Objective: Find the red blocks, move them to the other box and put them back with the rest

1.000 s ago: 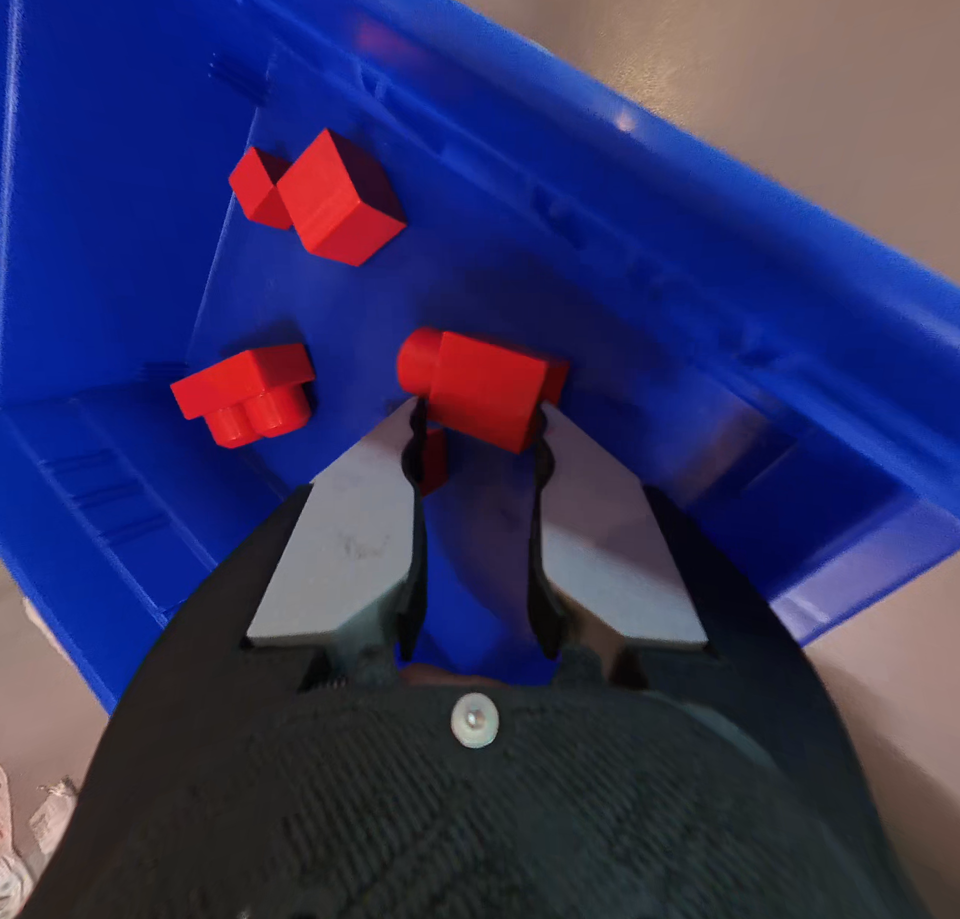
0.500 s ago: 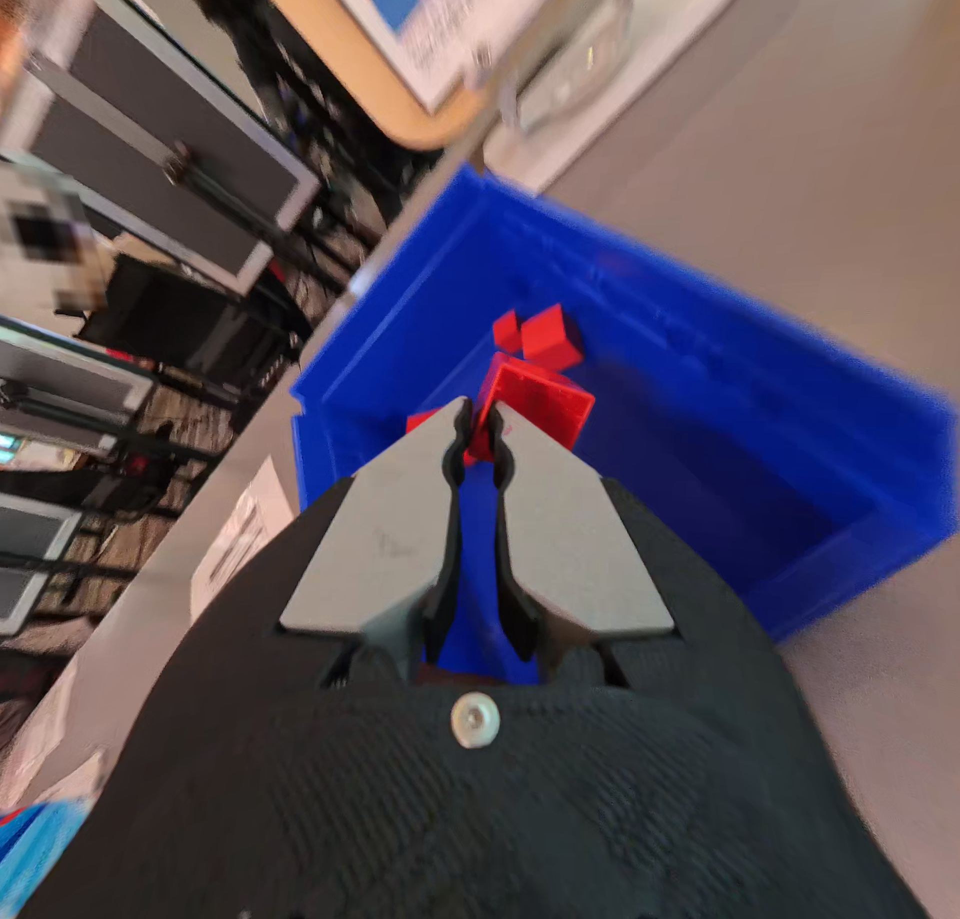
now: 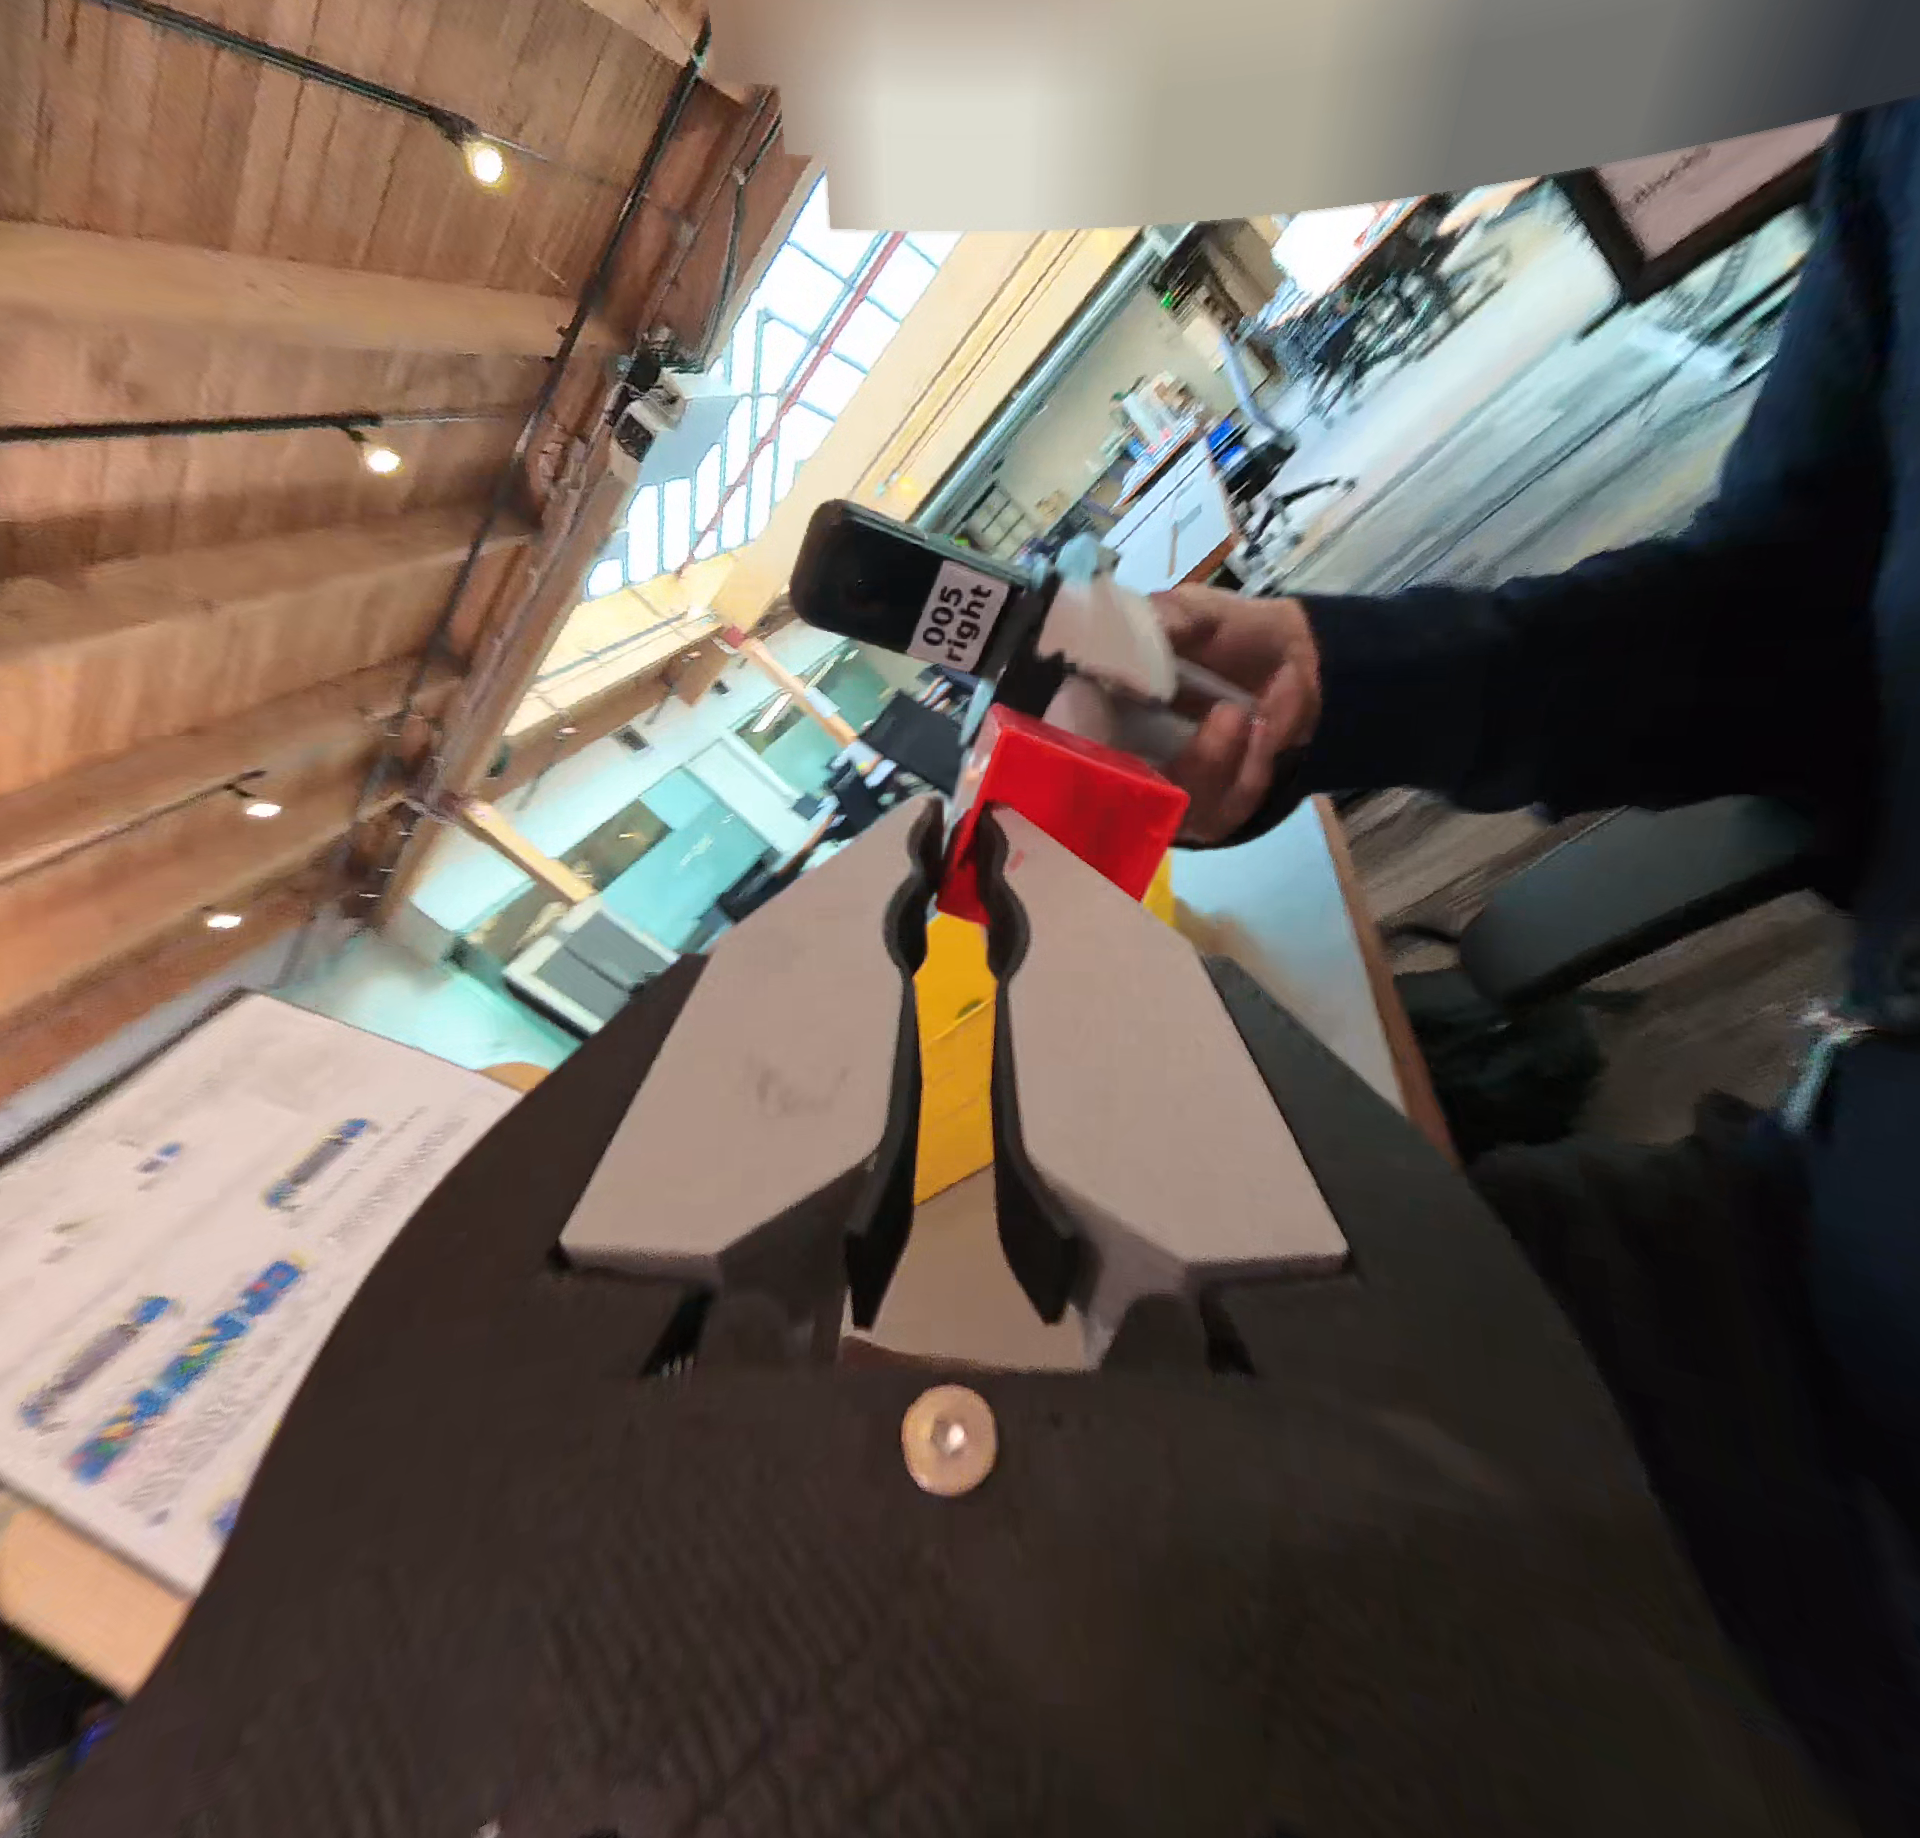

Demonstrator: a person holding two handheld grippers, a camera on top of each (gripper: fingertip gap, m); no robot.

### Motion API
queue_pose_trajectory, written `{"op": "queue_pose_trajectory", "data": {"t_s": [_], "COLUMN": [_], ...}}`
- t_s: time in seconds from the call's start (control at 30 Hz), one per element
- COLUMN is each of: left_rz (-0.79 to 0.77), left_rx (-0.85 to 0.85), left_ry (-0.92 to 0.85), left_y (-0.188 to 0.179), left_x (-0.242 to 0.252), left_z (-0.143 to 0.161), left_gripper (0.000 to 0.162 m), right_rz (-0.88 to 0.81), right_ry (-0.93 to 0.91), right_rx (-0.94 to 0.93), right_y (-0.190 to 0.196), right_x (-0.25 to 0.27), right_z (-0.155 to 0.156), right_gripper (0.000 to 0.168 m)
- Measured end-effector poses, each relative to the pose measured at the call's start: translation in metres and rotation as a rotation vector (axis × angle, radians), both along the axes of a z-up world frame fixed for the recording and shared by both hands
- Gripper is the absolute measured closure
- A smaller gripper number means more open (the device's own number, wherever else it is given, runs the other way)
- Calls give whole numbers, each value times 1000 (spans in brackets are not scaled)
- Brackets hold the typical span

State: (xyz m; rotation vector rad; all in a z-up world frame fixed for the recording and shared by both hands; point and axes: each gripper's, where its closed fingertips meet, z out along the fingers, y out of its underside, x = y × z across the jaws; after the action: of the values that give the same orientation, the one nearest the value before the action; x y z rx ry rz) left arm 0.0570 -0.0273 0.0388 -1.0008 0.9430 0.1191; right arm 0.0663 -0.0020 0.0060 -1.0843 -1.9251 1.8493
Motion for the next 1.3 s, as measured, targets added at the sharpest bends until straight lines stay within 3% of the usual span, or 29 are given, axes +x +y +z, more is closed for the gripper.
{"op": "queue_pose_trajectory", "data": {"t_s": [0.07, 0.13, 0.23, 0.27, 0.3, 0.5, 0.57, 0.67, 0.8, 0.87, 0.97, 1.07, 1.3], "left_rz": [32, -27, 53, 74, 95, 230, 237, 256, 453, 557, 685, 842, 950], "left_rx": [68, 31, 1, 2, -17, -44, -116, -154, -181, -205, -317, -462, -681], "left_ry": [27, 54, 158, 180, 189, 211, 217, 206, 161, 122, 38, -97, -308], "left_y": [0, -2, 12, 15, 19, 34, 31, 22, 22, 25, 31, 37, 35], "left_x": [7, 20, 22, 22, 22, 2, -7, -25, -74, -100, -135, -175, -228], "left_z": [3, -6, -29, -33, -37, -43, -49, -46, -36, -34, -43, -60, -99], "left_gripper": [159, 159, 159, 159, 159, 155, 151, 159, 158, 156, 156, 155, 138], "right_rz": [112, 126, 122, 91, 54, -53, -158, -464, -893, -1094, -1265, -1298, -1272], "right_ry": [-17, -5, 20, -7, -26, -30, -18, 43, 110, 63, -139, -276, -102], "right_rx": [-29, -8, -48, -29, 14, 56, 84, 141, 212, 256, 277, 245, 246], "right_y": [-23, -35, -44, -41, -35, -8, 19, 91, 203, 259, 322, 345, 324], "right_x": [10, 9, 7, 2, -2, -13, -16, -15, 15, 33, 55, 69, 75], "right_z": [1, 1, 9, 3, -5, -9, -7, 8, 24, 12, -34, -62, -17], "right_gripper": [95, 97, 118, 117, 135, 135, 135, 135, 135, 135, 132, 118, 119]}}
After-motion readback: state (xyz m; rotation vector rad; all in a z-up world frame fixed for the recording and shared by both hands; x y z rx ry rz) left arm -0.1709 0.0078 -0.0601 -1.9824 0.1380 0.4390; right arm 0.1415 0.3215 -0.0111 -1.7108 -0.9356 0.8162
